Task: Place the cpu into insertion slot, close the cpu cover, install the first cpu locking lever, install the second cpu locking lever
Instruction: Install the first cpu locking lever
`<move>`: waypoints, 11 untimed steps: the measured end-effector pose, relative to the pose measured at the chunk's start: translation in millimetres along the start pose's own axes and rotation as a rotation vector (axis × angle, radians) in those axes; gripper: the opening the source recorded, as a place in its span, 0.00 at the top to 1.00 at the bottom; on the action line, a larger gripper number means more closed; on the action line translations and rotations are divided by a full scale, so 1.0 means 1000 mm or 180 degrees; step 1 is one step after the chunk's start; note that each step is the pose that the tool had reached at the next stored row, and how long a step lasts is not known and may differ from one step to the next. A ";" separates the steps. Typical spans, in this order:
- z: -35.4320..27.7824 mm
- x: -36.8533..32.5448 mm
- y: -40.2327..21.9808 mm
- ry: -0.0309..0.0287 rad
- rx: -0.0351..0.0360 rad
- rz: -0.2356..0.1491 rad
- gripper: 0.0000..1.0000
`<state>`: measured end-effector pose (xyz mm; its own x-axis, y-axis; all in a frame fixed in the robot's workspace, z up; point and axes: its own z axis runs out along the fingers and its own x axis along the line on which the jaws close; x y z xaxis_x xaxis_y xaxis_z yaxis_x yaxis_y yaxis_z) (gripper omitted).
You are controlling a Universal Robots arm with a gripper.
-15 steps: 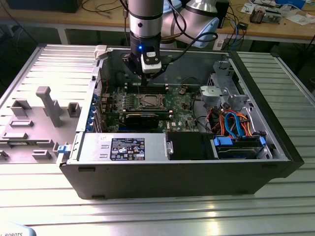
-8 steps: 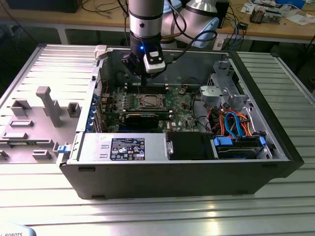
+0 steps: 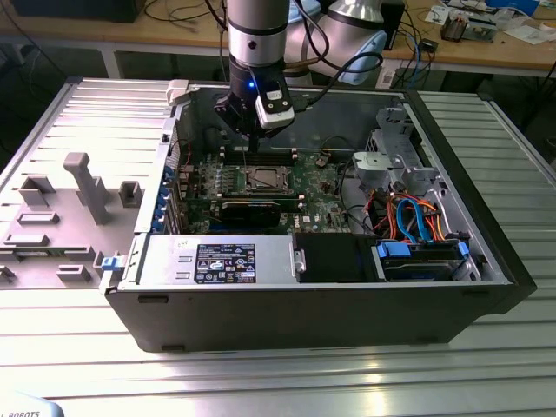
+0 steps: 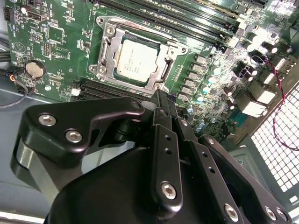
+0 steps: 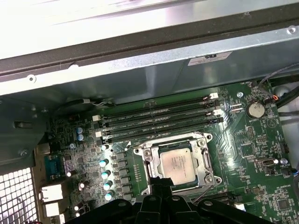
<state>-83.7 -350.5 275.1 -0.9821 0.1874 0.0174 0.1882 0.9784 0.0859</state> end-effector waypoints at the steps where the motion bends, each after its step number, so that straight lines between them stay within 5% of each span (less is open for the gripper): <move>1: 0.0000 0.0000 0.0000 0.0000 0.0000 0.0000 0.89; 11: 0.0001 0.0005 -0.0001 0.0006 0.0001 -0.0073 0.89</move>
<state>-84.1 -350.5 275.0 -0.9862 0.1647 0.0174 0.1656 0.9824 0.0860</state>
